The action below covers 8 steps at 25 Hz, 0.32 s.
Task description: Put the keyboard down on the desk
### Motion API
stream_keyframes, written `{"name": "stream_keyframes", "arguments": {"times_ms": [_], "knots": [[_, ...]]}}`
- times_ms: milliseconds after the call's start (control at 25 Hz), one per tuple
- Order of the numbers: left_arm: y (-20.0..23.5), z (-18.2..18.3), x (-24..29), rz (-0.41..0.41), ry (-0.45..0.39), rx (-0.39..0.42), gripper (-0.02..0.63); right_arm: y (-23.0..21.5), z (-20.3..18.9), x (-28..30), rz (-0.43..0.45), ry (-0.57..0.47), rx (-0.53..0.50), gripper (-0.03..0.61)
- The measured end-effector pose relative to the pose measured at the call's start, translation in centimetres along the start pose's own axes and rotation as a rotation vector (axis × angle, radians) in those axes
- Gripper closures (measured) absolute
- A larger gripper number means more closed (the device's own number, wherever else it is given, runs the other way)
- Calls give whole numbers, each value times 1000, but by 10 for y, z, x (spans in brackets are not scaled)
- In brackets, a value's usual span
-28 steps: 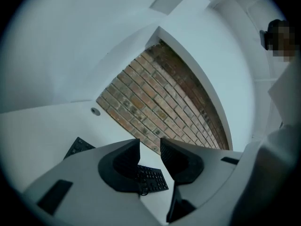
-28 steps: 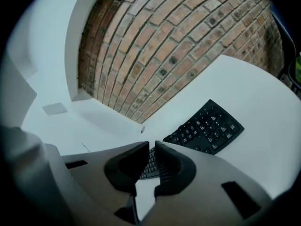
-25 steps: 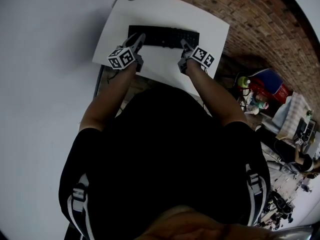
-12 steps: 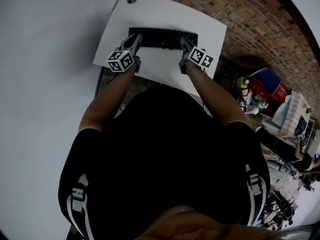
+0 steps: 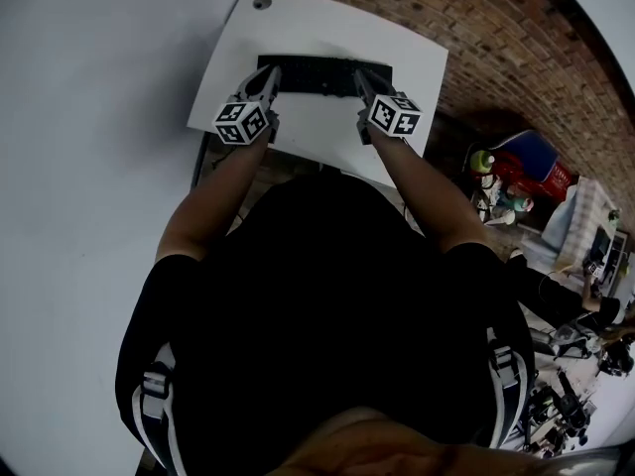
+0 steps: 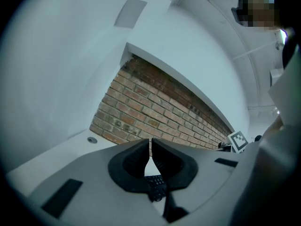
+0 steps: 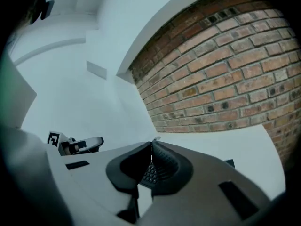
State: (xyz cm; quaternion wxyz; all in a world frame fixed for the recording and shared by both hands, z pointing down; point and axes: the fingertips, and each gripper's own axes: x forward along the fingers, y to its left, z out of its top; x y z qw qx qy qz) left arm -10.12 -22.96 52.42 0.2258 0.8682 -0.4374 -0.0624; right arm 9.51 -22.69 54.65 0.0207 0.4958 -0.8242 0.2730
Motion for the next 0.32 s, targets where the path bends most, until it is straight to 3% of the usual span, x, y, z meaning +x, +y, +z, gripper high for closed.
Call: {"name": "stream_keyframes", "arguments": {"times_ms": [320], "knots": [[-25,10,-11,-62,-30,153,577,9,9,-8,-32,-15,-165,541]]}}
